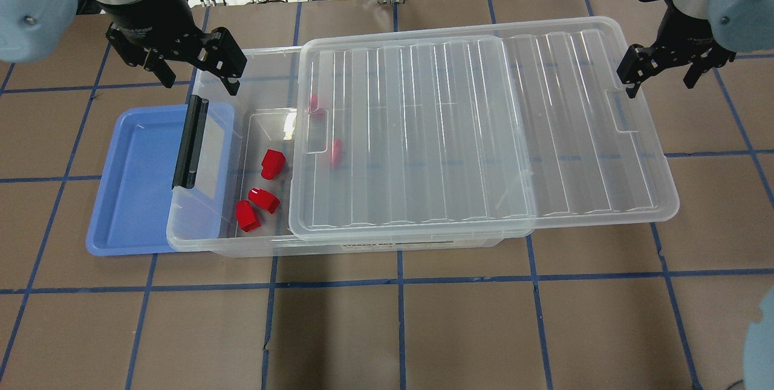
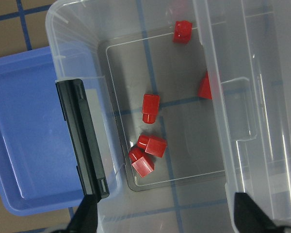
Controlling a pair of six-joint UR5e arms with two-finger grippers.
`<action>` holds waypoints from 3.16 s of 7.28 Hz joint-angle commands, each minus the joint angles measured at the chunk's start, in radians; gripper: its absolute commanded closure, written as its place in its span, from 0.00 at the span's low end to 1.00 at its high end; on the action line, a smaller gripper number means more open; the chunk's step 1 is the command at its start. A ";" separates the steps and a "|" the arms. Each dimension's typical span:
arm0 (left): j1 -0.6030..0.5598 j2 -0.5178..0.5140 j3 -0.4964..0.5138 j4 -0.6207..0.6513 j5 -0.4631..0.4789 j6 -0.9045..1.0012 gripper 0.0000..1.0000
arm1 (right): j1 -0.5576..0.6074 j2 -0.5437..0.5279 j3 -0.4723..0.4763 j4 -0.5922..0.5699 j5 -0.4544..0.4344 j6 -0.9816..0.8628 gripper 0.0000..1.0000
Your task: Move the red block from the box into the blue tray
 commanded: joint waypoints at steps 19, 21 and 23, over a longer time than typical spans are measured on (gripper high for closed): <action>0.010 -0.298 -0.362 0.573 -0.071 -0.003 0.00 | -0.014 -0.014 -0.005 -0.035 -0.133 -0.098 0.00; 0.005 -0.320 -0.362 0.621 -0.063 -0.003 0.00 | -0.014 -0.035 -0.005 -0.032 -0.133 -0.098 0.00; 0.004 -0.360 -0.365 0.674 -0.062 -0.011 0.00 | -0.014 -0.062 -0.008 -0.023 -0.087 -0.095 0.00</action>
